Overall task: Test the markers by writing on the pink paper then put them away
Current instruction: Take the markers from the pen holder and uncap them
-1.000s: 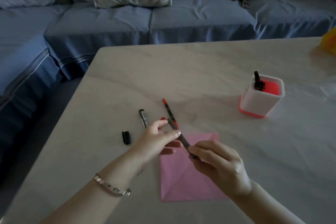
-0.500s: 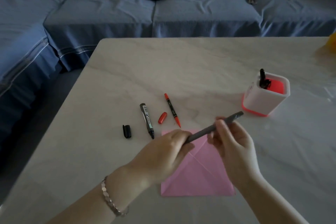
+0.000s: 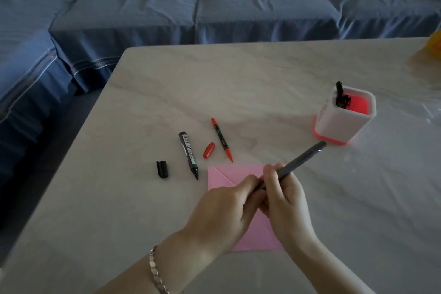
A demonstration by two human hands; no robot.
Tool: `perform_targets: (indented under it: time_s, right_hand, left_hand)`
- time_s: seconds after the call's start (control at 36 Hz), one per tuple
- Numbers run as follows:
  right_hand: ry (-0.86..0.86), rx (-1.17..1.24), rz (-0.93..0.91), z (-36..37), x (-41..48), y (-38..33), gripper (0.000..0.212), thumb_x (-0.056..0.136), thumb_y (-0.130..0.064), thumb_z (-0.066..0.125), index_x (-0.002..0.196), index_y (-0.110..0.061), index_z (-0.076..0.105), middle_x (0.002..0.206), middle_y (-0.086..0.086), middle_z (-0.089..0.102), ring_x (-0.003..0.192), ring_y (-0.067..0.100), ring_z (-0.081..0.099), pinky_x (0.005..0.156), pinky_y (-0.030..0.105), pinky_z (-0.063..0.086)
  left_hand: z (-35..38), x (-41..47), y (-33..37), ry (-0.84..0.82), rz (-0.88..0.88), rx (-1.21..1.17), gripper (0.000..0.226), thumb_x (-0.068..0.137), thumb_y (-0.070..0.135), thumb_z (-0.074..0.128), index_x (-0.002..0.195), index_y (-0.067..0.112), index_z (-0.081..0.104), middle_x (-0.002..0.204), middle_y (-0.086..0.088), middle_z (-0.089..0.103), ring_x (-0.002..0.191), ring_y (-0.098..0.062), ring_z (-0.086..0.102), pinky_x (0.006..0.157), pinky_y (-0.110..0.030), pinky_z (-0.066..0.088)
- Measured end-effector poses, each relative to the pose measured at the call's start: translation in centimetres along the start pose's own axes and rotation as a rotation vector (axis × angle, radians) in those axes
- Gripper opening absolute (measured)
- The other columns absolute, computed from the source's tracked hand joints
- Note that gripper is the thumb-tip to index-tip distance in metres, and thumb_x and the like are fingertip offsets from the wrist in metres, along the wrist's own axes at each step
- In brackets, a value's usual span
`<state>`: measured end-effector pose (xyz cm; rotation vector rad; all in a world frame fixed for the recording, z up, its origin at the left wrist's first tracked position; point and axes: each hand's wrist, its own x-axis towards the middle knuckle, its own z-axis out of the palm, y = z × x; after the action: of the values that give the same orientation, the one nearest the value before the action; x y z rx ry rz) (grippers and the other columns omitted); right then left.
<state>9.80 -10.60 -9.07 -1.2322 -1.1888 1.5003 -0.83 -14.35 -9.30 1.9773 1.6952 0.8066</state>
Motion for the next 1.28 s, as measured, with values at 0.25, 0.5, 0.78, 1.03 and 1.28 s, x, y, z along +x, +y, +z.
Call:
perform_targets:
  time_s: [0.25, 0.5, 0.78, 1.03, 1.28]
  right_hand:
    - [0.054, -0.084, 0.098, -2.3, 4.9, -1.0, 0.031, 0.093, -0.019, 0.045, 0.063, -0.011, 0.047, 0.038, -0.007, 0.040, 0.036, 0.009, 0.033, 0.039, 0.020, 0.028]
    - [-0.293, -0.921, 0.103, -3.2, 14.0, -1.2, 0.034, 0.082, -0.037, 0.065, 0.072, -0.005, 0.059, 0.048, 0.001, 0.055, 0.032, 0.006, 0.046, 0.041, 0.017, 0.039]
    - [-0.280, -1.147, -0.056, 0.5, 15.9, 1.7, 0.039, 0.084, -0.037, 0.062, 0.106, -0.006, 0.054, 0.101, 0.013, 0.060, 0.089, 0.032, 0.058, 0.066, 0.031, 0.042]
    - [-0.184, -1.121, -0.099, -2.2, 14.1, 2.0, 0.049, 0.087, -0.050, 0.050, 0.125, -0.018, 0.049, 0.106, 0.008, 0.064, 0.098, 0.028, 0.060, 0.076, 0.031, 0.044]
    - [0.083, -1.093, -0.359, -9.4, 10.1, -3.1, 0.018, 0.088, -0.032, 0.054, 0.095, -0.019, 0.065, 0.070, -0.006, 0.058, 0.065, 0.018, 0.053, 0.059, 0.026, 0.039]
  left_hand:
    - [-1.6, 0.0, -0.9, 0.048, -0.320, -0.186, 0.011, 0.097, 0.027, 0.031, 0.108, 0.026, 0.031, 0.055, 0.005, 0.042, 0.051, -0.005, 0.044, 0.054, -0.018, 0.034]
    - [-2.3, -0.3, -4.7, 0.096, -0.476, -0.401, 0.020, 0.096, 0.012, 0.041, 0.091, 0.030, 0.036, 0.092, 0.012, 0.063, 0.084, 0.002, 0.057, 0.073, -0.009, 0.041]
    - [-2.0, 1.6, -5.7, 0.268, -0.441, -0.229, 0.015, 0.089, 0.012, 0.055, 0.088, 0.027, 0.055, 0.095, 0.001, 0.059, 0.081, 0.000, 0.055, 0.069, -0.002, 0.038]
    - [-0.9, 8.0, -5.6, 0.207, -0.342, 0.064, 0.012, 0.087, 0.017, 0.058, 0.096, 0.015, 0.064, 0.095, 0.001, 0.067, 0.088, -0.015, 0.060, 0.079, -0.028, 0.047]
    - [2.3, 13.0, -6.1, -0.023, -0.340, 0.402, 0.014, 0.083, 0.022, 0.056, 0.094, 0.013, 0.060, 0.095, -0.008, 0.068, 0.095, -0.030, 0.060, 0.090, -0.035, 0.040]
